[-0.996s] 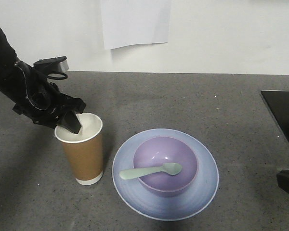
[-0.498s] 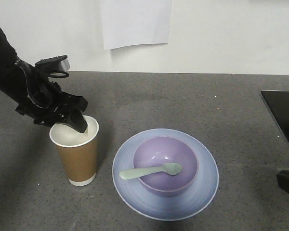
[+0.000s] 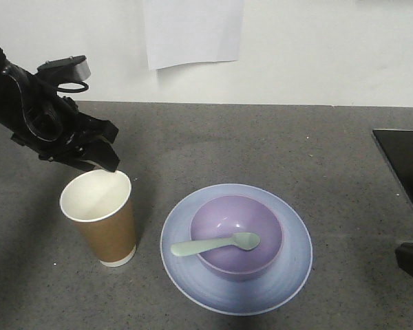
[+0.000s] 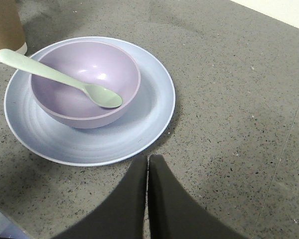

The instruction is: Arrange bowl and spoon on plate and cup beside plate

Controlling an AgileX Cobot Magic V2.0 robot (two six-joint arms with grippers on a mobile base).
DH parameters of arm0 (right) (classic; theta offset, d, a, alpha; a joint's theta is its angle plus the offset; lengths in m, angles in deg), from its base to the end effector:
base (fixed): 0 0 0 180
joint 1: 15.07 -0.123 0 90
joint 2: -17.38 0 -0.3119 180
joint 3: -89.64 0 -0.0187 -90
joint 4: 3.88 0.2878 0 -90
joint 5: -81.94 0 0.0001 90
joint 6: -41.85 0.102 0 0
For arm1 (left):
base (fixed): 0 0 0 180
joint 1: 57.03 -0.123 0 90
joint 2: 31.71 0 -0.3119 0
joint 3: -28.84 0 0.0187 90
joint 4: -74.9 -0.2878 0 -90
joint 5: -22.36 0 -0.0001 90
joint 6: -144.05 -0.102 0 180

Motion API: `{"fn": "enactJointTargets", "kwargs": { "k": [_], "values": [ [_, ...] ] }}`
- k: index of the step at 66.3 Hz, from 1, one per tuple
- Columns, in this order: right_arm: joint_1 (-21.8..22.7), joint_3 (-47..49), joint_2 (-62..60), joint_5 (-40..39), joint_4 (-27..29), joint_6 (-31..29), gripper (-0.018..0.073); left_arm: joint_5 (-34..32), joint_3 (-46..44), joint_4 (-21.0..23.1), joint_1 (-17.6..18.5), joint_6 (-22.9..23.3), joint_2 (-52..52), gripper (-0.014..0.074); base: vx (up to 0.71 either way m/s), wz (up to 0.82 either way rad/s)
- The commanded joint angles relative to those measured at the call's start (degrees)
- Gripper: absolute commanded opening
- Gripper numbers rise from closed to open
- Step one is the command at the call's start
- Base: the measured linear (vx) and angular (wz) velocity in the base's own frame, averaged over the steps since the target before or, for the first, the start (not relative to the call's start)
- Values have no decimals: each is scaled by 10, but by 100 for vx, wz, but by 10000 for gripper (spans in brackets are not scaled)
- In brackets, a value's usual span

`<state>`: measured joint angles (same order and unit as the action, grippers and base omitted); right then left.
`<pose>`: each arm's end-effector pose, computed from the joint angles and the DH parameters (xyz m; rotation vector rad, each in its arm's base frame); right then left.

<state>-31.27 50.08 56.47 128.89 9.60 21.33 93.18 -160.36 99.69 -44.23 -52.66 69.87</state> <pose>0.1093 0.0499 0.3372 -0.6105 2.0903 0.2358 0.3623 -0.1237 0.3465 0.5955 2.7141 -0.5915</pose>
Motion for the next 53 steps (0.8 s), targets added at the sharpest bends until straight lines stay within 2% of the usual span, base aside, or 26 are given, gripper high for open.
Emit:
{"fn": "enactJointTargets", "kwargs": {
  "k": [1,15,27,37,47,53],
  "values": [
    [3,15,2,-34,5,-4,-4,8,-19,3,1,5,-37,331,0,0],
    [3,15,2,-34,5,-4,-4,8,-19,-20,1,16,-68,331,0,0],
    [3,15,2,-34,5,-4,-4,7,-19,-48,1,20,-115,295,0,0],
    [3,15,2,-34,5,-4,-4,-14,-18,-84,1,20,-172,176,0,0],
    [3,15,2,-34,5,-4,-4,-67,-18,-131,1,35,-247,-10,0,0],
    [3,15,2,-34,5,-4,-4,-91,-18,-159,1,39,-289,-8,0,0]
  ]
}}
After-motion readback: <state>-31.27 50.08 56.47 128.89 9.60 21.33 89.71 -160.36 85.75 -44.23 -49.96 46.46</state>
